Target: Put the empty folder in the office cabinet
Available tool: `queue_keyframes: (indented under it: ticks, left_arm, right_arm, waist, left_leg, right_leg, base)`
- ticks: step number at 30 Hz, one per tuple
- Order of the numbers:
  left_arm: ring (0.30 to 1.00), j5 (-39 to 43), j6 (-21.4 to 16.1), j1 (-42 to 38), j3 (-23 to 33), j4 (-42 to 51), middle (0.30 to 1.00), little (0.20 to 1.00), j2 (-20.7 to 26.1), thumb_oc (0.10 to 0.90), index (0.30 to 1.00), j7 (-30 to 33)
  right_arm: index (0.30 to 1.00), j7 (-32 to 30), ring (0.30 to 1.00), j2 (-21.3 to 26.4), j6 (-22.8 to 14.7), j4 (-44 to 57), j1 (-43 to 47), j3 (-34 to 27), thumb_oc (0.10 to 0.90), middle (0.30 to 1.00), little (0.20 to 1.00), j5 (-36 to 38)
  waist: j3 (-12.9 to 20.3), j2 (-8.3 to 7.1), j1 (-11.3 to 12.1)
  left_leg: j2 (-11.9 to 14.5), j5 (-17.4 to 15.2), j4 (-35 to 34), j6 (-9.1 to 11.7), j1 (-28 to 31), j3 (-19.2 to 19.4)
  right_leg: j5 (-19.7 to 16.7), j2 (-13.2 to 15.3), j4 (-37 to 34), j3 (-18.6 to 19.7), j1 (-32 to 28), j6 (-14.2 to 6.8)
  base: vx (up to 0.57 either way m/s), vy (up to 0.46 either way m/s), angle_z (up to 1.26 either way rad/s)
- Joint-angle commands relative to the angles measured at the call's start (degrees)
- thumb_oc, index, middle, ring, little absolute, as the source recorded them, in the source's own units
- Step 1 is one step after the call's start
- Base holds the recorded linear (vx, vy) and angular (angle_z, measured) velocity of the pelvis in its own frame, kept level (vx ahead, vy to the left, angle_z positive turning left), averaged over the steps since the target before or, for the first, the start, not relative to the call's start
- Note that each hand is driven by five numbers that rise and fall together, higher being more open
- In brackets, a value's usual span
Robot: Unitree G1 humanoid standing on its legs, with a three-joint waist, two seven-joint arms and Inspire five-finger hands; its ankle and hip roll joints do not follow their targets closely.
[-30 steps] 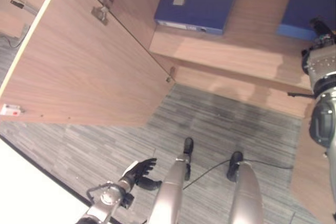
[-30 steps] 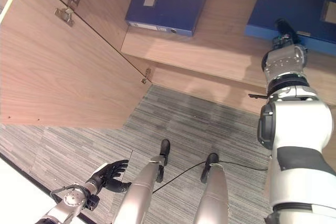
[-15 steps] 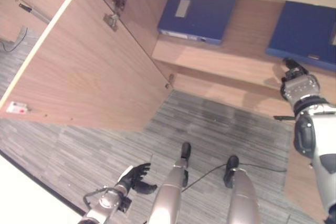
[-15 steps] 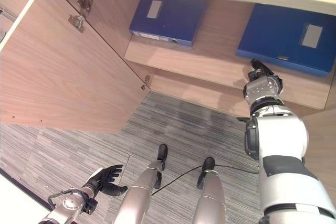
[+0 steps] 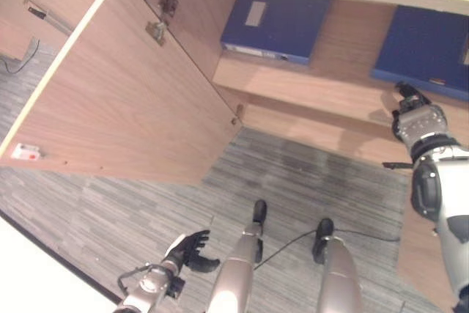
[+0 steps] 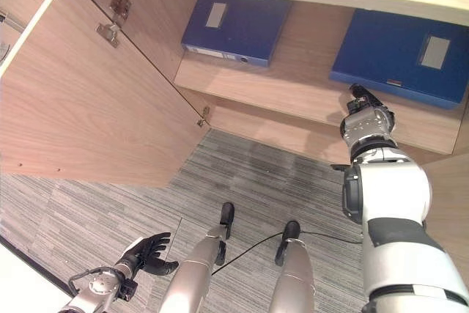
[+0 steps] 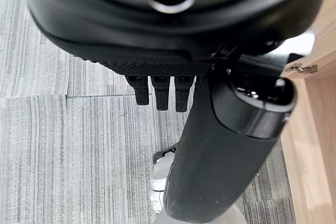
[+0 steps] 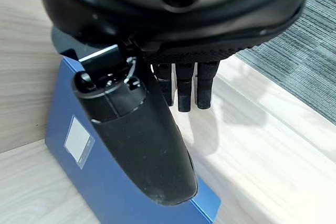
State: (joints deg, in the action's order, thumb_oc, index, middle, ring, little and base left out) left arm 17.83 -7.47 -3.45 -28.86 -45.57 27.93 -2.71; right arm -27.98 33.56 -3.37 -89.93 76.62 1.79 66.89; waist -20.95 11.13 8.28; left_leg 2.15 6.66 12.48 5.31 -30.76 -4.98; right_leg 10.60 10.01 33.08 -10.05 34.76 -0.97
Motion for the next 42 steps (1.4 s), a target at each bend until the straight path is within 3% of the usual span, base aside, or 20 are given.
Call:
queue_keyframes:
  ticks: [1,5,6,8,15,19,20,21,23,28,29,31,38,40,41,42]
  left_arm:
    - [0.9,2.3,-0.7,0.1,2.3,-3.3,0.9,0.9,1.1,0.8,0.9,1.2]
    - [0.9,2.8,-0.7,0.8,2.7,-2.7,0.9,0.9,1.6,0.8,0.9,0.7]
    - [0.9,3.6,-1.1,1.8,3.5,-1.5,0.9,0.9,2.4,0.8,0.9,0.2]
    - [0.9,3.9,-1.3,2.2,3.8,-1.0,0.9,0.9,2.7,0.8,0.9,0.0]
    - [0.9,5.2,-1.6,6.5,4.3,4.4,0.9,0.9,3.5,0.8,0.9,-2.4]
    - [0.9,4.9,-1.7,7.4,3.5,4.3,0.9,0.9,3.1,0.8,0.9,-3.9]
    - [0.9,4.9,-1.8,7.4,3.3,4.3,0.9,0.9,3.2,0.8,0.9,-4.0]
    - [0.9,4.8,-1.8,7.4,3.1,4.2,0.9,0.9,3.2,0.8,0.9,-4.3]
    - [0.9,5.0,-1.9,7.0,2.8,3.9,0.9,0.9,3.2,0.8,0.9,-4.7]
    - [0.9,5.5,-2.1,6.4,3.3,2.8,0.9,0.9,3.5,0.8,0.9,-5.7]
    - [0.9,5.5,-2.2,6.5,3.3,2.8,0.9,0.9,3.5,0.8,0.9,-5.7]
    - [0.9,5.5,-2.5,6.6,3.6,2.5,0.9,0.9,3.4,0.8,0.9,-6.0]
    - [0.9,6.2,-2.4,6.0,4.7,1.8,0.9,0.9,3.8,0.8,0.9,-7.6]
    - [0.9,6.2,-2.5,5.4,5.1,1.4,0.9,0.9,4.2,0.8,0.9,-7.9]
    - [0.9,6.9,-2.4,4.6,6.2,0.0,0.9,0.9,4.1,0.8,0.9,-7.9]
    - [0.9,6.9,-2.4,4.6,6.2,-0.1,0.9,0.9,4.2,0.8,0.9,-7.9]
  right_arm:
    - [0.9,1.9,0.9,3.1,-0.7,3.1,3.0,2.6,0.8,0.9,0.9,-2.6]
    - [0.9,2.8,0.9,5.1,-0.3,3.7,4.2,4.3,0.8,0.9,0.9,-4.0]
    - [0.9,3.8,0.9,8.3,0.2,4.5,5.4,6.1,0.8,0.9,0.9,-5.2]
    - [0.9,4.2,0.9,9.6,0.7,4.7,6.1,7.3,0.8,0.9,0.9,-6.1]
    - [0.9,7.1,0.9,18.9,3.3,5.0,10.9,15.9,0.8,0.9,0.9,-15.4]
    - [0.9,8.8,0.9,23.3,2.3,6.0,14.3,20.7,0.8,0.9,0.9,-17.8]
    - [0.9,9.0,0.9,23.8,2.1,5.9,14.8,21.2,0.8,0.9,0.9,-17.8]
    - [0.9,9.2,0.9,24.2,1.8,6.1,15.7,22.0,0.8,0.9,0.9,-17.8]
    - [0.9,9.8,0.9,24.2,0.9,7.0,16.7,22.8,0.8,0.9,0.9,-17.9]
    - [0.9,9.8,0.9,25.7,-2.1,9.1,17.2,21.6,0.8,0.9,0.9,-16.2]
    - [0.9,9.8,0.9,25.6,-2.1,9.1,17.1,21.5,0.8,0.9,0.9,-16.2]
    - [0.9,9.2,0.9,26.5,-4.5,11.9,17.4,20.8,0.8,0.9,0.9,-15.4]
    - [0.9,9.7,0.9,26.8,-7.1,15.2,11.1,16.1,0.8,0.9,0.9,-13.8]
    - [0.9,10.4,0.9,25.9,-7.3,15.6,7.7,13.6,0.8,0.9,0.9,-13.1]
    - [0.9,11.7,0.9,23.2,-7.9,17.2,1.7,9.8,0.8,0.9,0.9,-11.1]
    - [0.9,11.7,0.9,23.1,-7.9,17.4,1.2,9.4,0.8,0.9,0.9,-11.1]
  waist:
    - [0.3,-1.08,1.4]
    - [0.4,-0.99,1.6]
    - [0.3,-0.62,2.1]
    - [0.3,-0.34,2.4]
    - [1.7,2.79,4.3]
    - [2.8,4.35,4.9]
    - [2.3,4.92,5.1]
    - [2.8,4.84,4.9]
    - [2.2,5.47,5.0]
    - [3.1,6.11,4.5]
    - [2.6,6.45,4.6]
    - [3.0,6.94,4.5]
    - [2.8,6.19,3.4]
    - [2.7,5.51,3.1]
    - [2.4,3.91,2.3]
    - [2.4,3.76,2.3]
  left_leg:
    - [-0.7,-9.7,2.2,0.2,3.2,1.4]
    - [-0.6,-9.4,1.5,0.4,3.5,1.3]
    - [-0.7,-8.6,0.2,0.7,3.7,1.1]
    - [-0.8,-8.1,-0.7,0.8,3.7,1.0]
    - [-0.5,-3.6,-7.5,1.1,3.0,0.7]
    - [-0.9,-4.1,-10.6,1.4,4.0,-0.4]
    - [-0.8,-2.9,-10.4,1.2,3.4,-0.2]
    - [-1.0,-4.2,-10.8,1.5,4.2,-0.6]
    - [-0.9,-3.0,-10.5,1.2,3.8,-0.3]
    - [-1.1,-4.0,-12.3,1.5,5.8,-0.4]
    - [-0.9,-2.7,-12.0,1.3,5.2,-0.1]
    - [-0.9,-2.5,-12.5,1.5,5.7,-0.2]
    - [-0.6,-3.0,-11.8,1.5,6.9,-0.5]
    - [-0.4,-3.3,-11.4,1.5,7.3,-0.7]
    - [0.0,-4.2,-10.0,1.6,7.7,-0.5]
    - [0.0,-4.2,-9.9,1.6,7.8,-0.5]
  right_leg:
    - [1.9,-1.9,-5.8,0.2,-5.6,-2.3]
    - [1.9,-1.9,-6.0,0.0,-5.8,-2.5]
    - [1.7,-1.5,-6.4,-0.3,-5.3,-2.7]
    - [1.5,-1.3,-6.6,-0.5,-5.0,-2.8]
    - [1.5,0.5,-6.1,-1.4,-0.1,-3.6]
    - [4.8,1.2,-3.5,-0.9,2.2,-3.9]
    - [3.1,1.5,-3.2,-1.6,3.0,-3.7]
    - [5.5,1.7,-2.0,-0.8,3.0,-3.9]
    - [3.4,1.7,-1.9,-1.5,3.7,-3.7]
    - [5.1,1.4,-2.7,-0.6,2.4,-4.3]
    - [3.0,1.4,-3.0,-1.4,2.8,-4.1]
    - [2.7,1.7,-3.1,-1.4,2.7,-4.4]
    - [2.9,1.5,-3.6,-1.6,0.2,-4.4]
    - [2.7,1.3,-4.5,-1.9,-1.0,-4.3]
    - [1.9,0.6,-6.2,-1.9,-2.9,-4.1]
    - [1.9,0.5,-6.3,-1.9,-3.1,-4.1]
  base:
    - [0.0,0.0,0.0]
    - [0.0,0.0,0.0]
    - [0.0,0.0,0.0]
    - [0.0,0.013,0.03]
    - [0.03,0.03,0.05]
    - [0.1,-0.025,0.13]
    - [0.05,-0.012,-0.06]
    - [0.02,-0.01,-0.03]
    - [-0.04,-0.004,0.23]
    - [0.04,-0.009,-0.1]
    - [-0.09,0.043,-0.04]
    - [-0.03,0.043,-0.14]
    - [0.0,-0.013,0.02]
    - [-0.02,-0.064,0.16]
    - [-0.03,-0.057,0.07]
    - [-0.04,-0.085,0.01]
